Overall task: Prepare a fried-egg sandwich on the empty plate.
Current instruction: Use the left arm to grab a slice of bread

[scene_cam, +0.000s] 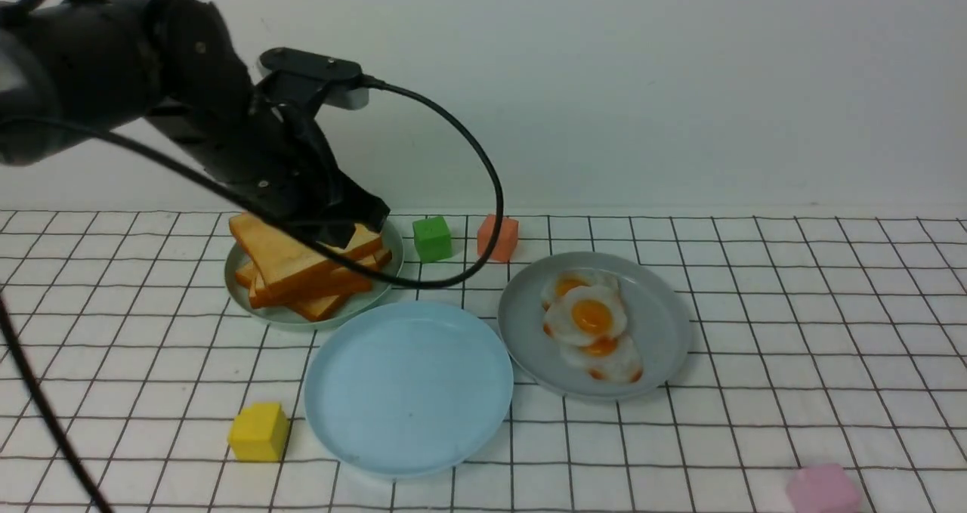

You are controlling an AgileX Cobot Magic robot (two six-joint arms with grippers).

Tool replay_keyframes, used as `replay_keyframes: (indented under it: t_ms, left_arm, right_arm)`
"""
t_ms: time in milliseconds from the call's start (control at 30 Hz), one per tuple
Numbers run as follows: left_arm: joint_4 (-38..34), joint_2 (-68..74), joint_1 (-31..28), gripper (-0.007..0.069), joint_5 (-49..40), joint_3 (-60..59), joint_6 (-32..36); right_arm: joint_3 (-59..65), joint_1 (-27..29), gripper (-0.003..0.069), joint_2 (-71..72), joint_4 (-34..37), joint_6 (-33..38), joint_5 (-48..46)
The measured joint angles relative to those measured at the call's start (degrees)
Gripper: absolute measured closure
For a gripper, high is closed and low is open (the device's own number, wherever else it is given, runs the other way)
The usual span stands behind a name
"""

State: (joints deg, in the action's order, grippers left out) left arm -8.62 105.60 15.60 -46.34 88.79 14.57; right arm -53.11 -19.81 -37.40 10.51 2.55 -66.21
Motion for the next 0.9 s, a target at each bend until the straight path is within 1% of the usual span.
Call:
replay_keyframes:
  t_ms: [33,100,133,167,200,233,300,333,400,467,633,733,767,800,867,900]
  left_arm:
    - [0.2,0.8,-0.1,0.0582,0.0,0.8,0.0]
    - [2.6,5.0,-0.2,0.0493,-0.1,5.5,0.7]
    - [3.4,6.2,-0.2,0.0468,-0.1,6.4,0.9]
    - [4.4,7.7,-0.2,0.0405,0.2,7.9,1.1]
    - [4.6,7.9,-0.2,0.0396,0.4,7.9,1.1]
    - [5.8,9.3,-0.2,0.0333,1.2,8.9,1.3]
    - [6.9,10.8,-0.2,0.0254,3.1,9.4,1.4]
    - [7.1,11.1,-0.2,0.0241,3.4,9.6,1.4]
    - [7.6,13.1,-0.2,0.0177,5.4,9.7,1.4]
    - [8.6,14.5,-0.2,0.0157,6.0,9.7,1.4]
    - [10.6,16.7,-0.2,0.0161,6.6,10.0,1.5]
    - [11.1,16.7,-0.2,0.0210,6.6,10.0,1.5]
    - [11.1,16.8,-0.2,0.0215,6.6,10.0,1.5]
    - [11.3,16.8,-0.2,0.0277,6.6,10.0,1.5]
    - [11.3,16.8,-0.2,0.0346,6.6,10.0,1.6]
    - [11.3,16.8,-0.2,0.0433,6.6,10.1,1.7]
  right_arm:
    - [-0.1,0.0,0.0668,0.0,0.1,0.0,0.0]
    - [-0.1,-0.2,0.0666,-1.0,1.4,1.4,0.4]
    - [-0.2,-0.2,0.0666,-1.0,1.5,1.6,0.5]
    - [-0.2,-0.2,0.0665,-1.1,2.0,1.7,0.7]
    - [-0.2,-0.2,0.0665,-1.1,2.0,1.7,0.7]
    - [-0.2,-0.2,0.0664,-1.1,2.2,1.9,0.7]
    - [-0.2,-0.2,0.0662,-1.1,2.2,1.9,0.7]
    - [-0.2,-0.2,0.0662,-1.1,2.2,1.9,0.7]
    - [-0.2,-0.2,0.0661,-1.1,2.4,1.9,0.8]
    - [-0.2,-0.2,0.0659,-1.1,2.6,1.9,0.8]
    - [-0.2,-0.2,0.0655,-1.1,4.2,1.9,0.8]
    - [-0.2,-0.2,0.0655,-1.1,4.9,1.9,0.8]
    - [-0.2,-0.2,0.0655,-1.1,4.9,1.9,0.8]
    - [-0.2,-0.2,0.0654,-1.1,5.2,1.9,0.8]
    - [-0.2,-0.2,0.0653,-1.1,5.3,1.9,0.7]
    - [-0.2,-0.2,0.0652,-1.1,5.5,1.9,0.7]
